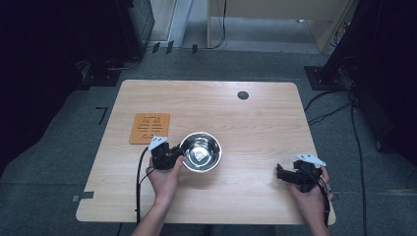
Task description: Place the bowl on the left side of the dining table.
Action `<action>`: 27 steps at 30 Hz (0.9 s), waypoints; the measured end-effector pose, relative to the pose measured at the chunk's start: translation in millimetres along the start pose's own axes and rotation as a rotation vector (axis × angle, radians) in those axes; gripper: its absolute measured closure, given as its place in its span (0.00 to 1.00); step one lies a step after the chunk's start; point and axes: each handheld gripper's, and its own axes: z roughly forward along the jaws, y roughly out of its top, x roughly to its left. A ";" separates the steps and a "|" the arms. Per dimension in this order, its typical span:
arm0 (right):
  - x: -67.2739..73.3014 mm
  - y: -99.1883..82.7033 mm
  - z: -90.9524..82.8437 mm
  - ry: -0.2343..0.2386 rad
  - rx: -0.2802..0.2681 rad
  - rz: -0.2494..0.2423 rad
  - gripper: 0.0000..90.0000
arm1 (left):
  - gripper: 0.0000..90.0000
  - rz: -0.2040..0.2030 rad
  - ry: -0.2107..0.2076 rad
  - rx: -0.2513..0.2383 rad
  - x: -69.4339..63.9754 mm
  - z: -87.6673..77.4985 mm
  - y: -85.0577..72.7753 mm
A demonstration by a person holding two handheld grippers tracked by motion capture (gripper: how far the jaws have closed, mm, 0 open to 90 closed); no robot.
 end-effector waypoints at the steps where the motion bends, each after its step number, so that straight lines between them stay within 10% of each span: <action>1: 0.0 0.0 0.0 0.000 0.000 0.000 0.00 | 0.94 -0.007 0.002 -0.005 2.4 -1.0 1.4; 27: 0.1 1.9 1.9 -0.008 0.000 0.007 0.00 | 0.94 -0.147 0.134 -0.114 91.1 -17.3 31.4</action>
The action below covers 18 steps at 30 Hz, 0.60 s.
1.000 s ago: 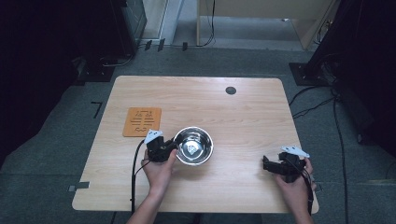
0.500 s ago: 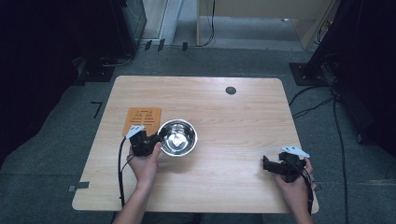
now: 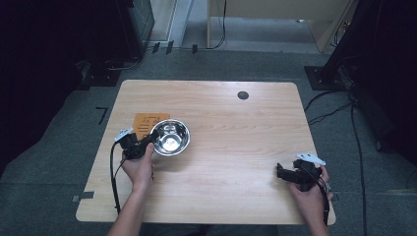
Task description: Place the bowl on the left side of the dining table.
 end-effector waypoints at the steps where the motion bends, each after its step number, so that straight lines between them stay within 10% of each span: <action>1: 0.0 0.2 0.1 0.000 0.000 0.000 0.00 | 0.94 -0.007 0.004 -0.009 3.1 -0.1 1.3; 18: -0.1 0.2 0.3 0.000 -0.001 0.000 0.00 | 0.94 -0.119 0.173 -0.100 53.2 9.1 28.4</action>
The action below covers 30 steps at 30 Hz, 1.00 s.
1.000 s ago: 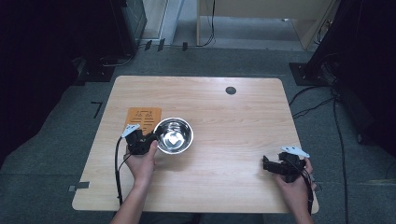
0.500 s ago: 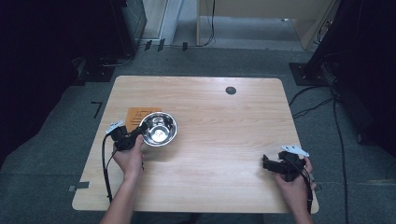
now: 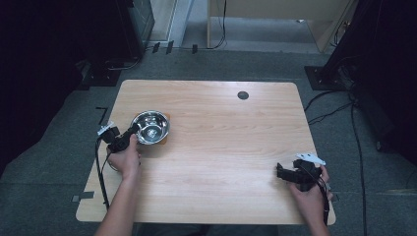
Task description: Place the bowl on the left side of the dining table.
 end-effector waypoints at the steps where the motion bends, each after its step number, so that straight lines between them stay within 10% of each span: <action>1: 0.0 0.0 0.0 0.000 0.000 0.000 0.00 | 0.94 -0.003 0.005 -0.002 1.3 1.1 0.4; 12: 0.0 0.0 0.0 0.000 0.000 0.000 0.00 | 0.94 -0.080 0.069 0.008 16.1 18.9 0.5; 22: 0.0 0.0 0.0 0.000 0.000 0.000 0.00 | 0.93 -0.073 0.084 0.025 8.7 29.2 2.7; 30: 0.0 0.0 0.0 0.000 0.000 0.000 0.00 | 0.42 0.027 0.022 0.002 6.8 23.3 3.1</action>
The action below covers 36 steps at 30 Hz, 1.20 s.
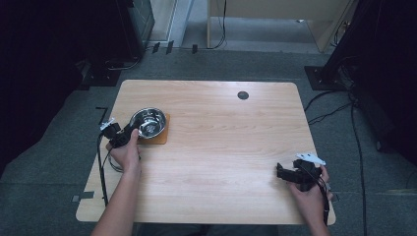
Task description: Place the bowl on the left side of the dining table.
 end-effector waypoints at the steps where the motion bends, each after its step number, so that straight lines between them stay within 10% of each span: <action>1: 0.0 0.0 0.0 0.000 0.000 0.000 0.00 | 0.36 0.000 -0.006 0.009 -0.2 -1.7 1.0; 10: 0.0 0.0 0.0 0.000 0.000 0.000 0.00 | 0.15 0.149 0.021 0.043 -9.3 -17.5 0.1; 36: 0.1 0.0 -0.1 0.000 0.001 0.001 0.00 | 0.15 0.336 -0.027 0.072 -15.4 -73.5 -33.4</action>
